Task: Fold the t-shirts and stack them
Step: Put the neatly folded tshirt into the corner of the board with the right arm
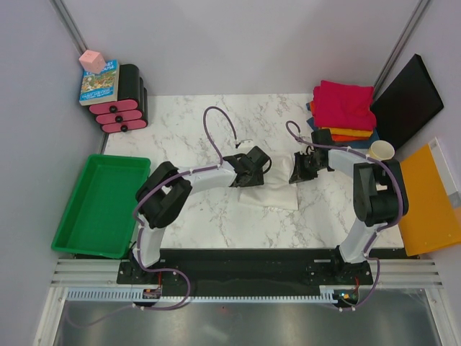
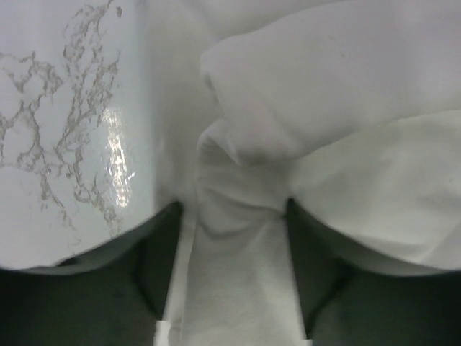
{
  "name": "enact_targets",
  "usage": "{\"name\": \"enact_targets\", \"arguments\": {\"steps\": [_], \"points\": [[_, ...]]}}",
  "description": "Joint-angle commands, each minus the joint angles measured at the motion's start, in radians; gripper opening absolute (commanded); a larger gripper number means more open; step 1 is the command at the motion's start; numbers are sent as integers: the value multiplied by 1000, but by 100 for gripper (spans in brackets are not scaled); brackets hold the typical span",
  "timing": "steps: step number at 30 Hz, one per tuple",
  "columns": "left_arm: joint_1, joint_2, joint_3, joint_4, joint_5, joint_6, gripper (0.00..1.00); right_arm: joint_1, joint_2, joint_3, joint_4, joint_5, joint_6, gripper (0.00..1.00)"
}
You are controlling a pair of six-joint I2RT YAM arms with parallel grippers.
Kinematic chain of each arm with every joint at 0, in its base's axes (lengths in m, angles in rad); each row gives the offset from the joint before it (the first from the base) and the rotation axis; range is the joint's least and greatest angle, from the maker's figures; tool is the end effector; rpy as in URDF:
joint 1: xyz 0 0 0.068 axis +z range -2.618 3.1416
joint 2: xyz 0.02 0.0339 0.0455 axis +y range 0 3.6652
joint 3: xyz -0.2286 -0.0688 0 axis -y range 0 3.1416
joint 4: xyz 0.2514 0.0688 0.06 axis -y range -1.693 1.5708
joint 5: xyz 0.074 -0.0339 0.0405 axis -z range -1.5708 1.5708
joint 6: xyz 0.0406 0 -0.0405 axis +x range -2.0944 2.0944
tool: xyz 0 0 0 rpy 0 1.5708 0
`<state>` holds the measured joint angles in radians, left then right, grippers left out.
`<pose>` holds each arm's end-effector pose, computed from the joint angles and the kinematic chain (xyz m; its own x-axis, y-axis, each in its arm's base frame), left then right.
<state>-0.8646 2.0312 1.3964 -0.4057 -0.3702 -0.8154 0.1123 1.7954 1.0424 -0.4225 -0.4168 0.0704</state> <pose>0.2812 -0.3071 0.1210 -0.8137 -0.0918 -0.5740 -0.0027 0.9880 -0.1542 0.3342 0.0542 0.1057 -0.9329 -0.0405 -0.3578 -0.1922 0.8962 0.3998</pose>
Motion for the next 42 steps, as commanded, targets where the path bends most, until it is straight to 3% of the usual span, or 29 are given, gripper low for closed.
{"name": "enact_targets", "arguments": {"steps": [1,4,16,25,30,42], "points": [[-37,-58,-43,-100,-55,-30,82,21,-47,-15,-110,131,-87,0],[-54,-136,-68,-101,-99,-47,99,21,-114,28,-117,190,-129,0],[-161,-431,-237,-145,-193,-177,100,20,-182,268,-180,204,-149,0],[-316,-459,-339,-254,-234,-372,100,21,-154,363,-180,205,-120,0],[-381,-427,-330,-301,-240,-456,99,20,-68,507,-190,220,-110,0],[-467,-401,-313,-449,-260,-637,99,7,242,1045,-317,326,-179,0]]}}
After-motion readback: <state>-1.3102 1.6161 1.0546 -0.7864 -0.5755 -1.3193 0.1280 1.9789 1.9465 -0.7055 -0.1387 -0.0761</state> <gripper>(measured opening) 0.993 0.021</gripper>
